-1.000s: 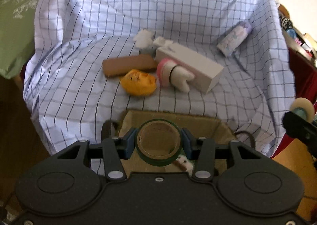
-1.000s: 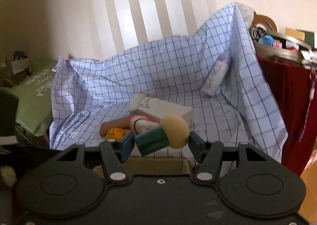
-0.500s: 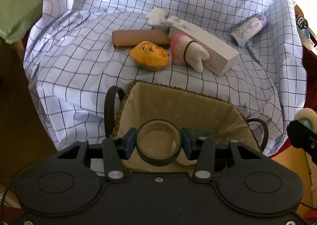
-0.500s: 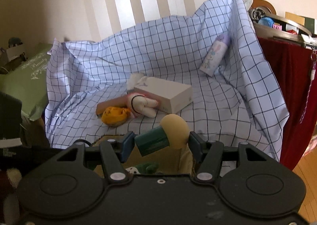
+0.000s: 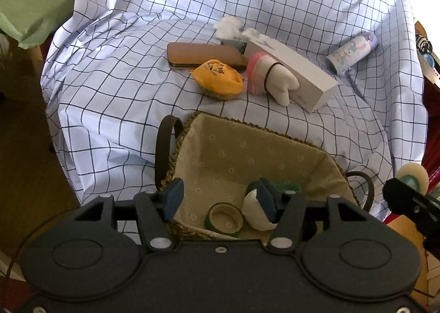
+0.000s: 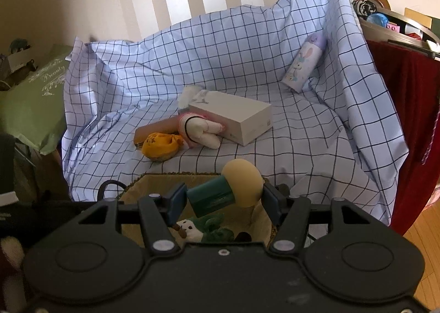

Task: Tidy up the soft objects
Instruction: 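Lower the green-handled ball into the basket and open the right gripper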

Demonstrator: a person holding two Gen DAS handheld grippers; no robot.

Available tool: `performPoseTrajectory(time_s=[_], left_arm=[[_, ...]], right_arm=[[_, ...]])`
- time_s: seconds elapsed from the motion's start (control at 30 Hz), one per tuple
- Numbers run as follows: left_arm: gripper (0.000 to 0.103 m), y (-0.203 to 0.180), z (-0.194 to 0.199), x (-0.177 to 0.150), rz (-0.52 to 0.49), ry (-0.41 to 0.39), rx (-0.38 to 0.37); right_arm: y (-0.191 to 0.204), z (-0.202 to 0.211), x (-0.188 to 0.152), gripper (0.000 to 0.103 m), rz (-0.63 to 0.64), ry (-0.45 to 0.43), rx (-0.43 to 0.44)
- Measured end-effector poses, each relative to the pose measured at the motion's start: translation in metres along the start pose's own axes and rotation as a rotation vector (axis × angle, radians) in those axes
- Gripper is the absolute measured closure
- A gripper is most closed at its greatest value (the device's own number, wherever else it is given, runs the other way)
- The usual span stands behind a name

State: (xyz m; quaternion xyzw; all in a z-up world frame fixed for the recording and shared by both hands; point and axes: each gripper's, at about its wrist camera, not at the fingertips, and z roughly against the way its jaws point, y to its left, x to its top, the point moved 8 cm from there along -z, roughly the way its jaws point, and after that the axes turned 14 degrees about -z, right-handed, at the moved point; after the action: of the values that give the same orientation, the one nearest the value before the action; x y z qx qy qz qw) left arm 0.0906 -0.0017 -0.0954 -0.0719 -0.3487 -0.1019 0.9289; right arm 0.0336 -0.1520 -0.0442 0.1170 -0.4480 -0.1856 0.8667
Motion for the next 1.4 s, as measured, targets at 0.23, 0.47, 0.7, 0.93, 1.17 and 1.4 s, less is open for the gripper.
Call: performPoseTrajectory(time_s=[0.23,0.47,0.7,0.93,1.17,1.4], left_arm=[[0.047,-0.003,0.001,-0.001,-0.016,-0.002,0.014],[0.047,-0.004,0.001,-0.002,-0.019,-0.001,0.012],[0.047,-0.005,0.001,-0.002,-0.021,-0.002,0.014],[0.046,-0.005,0.002,-0.002,-0.042,0.0,0.017],[0.046,-0.004,-0.006,-0.007,-0.05,0.033,-0.011],[0.046,-0.003,-0.009,-0.008,-0.058,0.033,-0.021]], right_arm=[[-0.001,-0.002,0.0,0.04,0.0,0.012,0.007],[0.0,-0.003,0.0,0.039,0.002,0.012,0.01],[-0.001,-0.002,0.0,0.039,0.002,0.013,0.013],[-0.002,-0.003,0.003,0.039,0.015,0.002,0.001],[-0.005,-0.006,0.009,0.038,0.029,-0.025,-0.023],[-0.01,-0.016,0.025,0.037,0.044,-0.061,-0.064]])
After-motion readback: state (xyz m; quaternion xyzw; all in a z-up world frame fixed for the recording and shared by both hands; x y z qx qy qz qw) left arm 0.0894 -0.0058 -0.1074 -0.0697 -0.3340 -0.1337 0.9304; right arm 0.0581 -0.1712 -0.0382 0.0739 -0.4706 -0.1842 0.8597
